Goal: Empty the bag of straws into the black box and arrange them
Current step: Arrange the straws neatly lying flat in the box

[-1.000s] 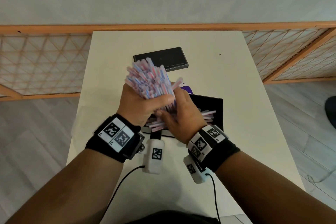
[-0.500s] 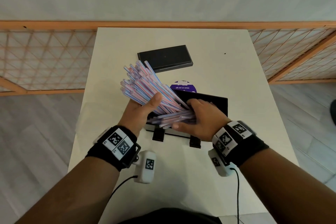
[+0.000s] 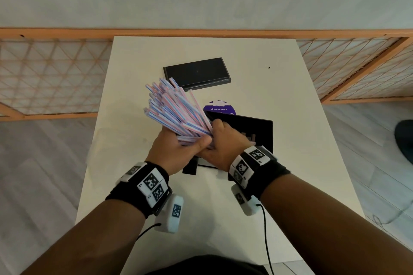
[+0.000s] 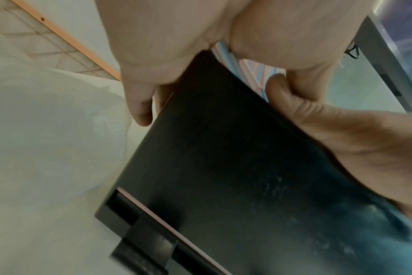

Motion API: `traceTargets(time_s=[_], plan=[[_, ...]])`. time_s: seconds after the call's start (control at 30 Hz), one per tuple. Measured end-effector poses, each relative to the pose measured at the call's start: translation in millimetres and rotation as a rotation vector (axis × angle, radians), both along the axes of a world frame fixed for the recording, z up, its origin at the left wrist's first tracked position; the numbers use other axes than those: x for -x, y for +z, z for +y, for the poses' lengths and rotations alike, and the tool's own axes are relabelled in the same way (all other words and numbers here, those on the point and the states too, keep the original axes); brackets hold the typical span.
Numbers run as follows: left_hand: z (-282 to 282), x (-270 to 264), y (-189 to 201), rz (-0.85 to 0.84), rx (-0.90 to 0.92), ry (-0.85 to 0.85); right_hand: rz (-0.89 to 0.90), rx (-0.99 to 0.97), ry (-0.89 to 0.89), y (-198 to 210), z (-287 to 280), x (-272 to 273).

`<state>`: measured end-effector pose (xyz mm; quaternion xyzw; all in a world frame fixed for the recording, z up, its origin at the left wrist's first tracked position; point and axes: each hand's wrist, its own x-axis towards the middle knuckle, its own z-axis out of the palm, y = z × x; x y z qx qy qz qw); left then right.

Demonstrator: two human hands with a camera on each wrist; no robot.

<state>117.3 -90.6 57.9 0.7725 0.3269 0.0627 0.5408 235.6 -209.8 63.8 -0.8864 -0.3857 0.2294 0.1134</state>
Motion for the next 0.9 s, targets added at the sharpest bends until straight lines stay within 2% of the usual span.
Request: traceTargets(time_s=[0.1, 0.17, 0.3, 0.37, 0.53, 0.77, 0.9], plan=[[-1, 0, -3, 0.017, -0.030, 0.027, 0.081, -0.103, -0.003, 1, -5, -4], [0, 0, -4, 0.050, -0.039, 0.035, 0.127, -0.103, -0.001, 6, -13, -10], [-2, -1, -8, 0.082, -0.033, 0.093, 0.024, 0.155, 0.065, 6, -28, -16], [-4, -2, -7, 0.089, -0.032, 0.116, 0.017, 0.206, 0.075, 2, -28, -13], [-6, -3, -5, 0.075, -0.024, 0.134, 0.044, 0.147, 0.084, 4, -17, -8], [-4, -2, -7, 0.054, 0.124, 0.184, 0.071, 0.007, 0.066, 9, -14, -13], [-6, 3, -1, -0.032, 0.155, 0.227, 0.087, -0.049, 0.038, 9, -21, -15]])
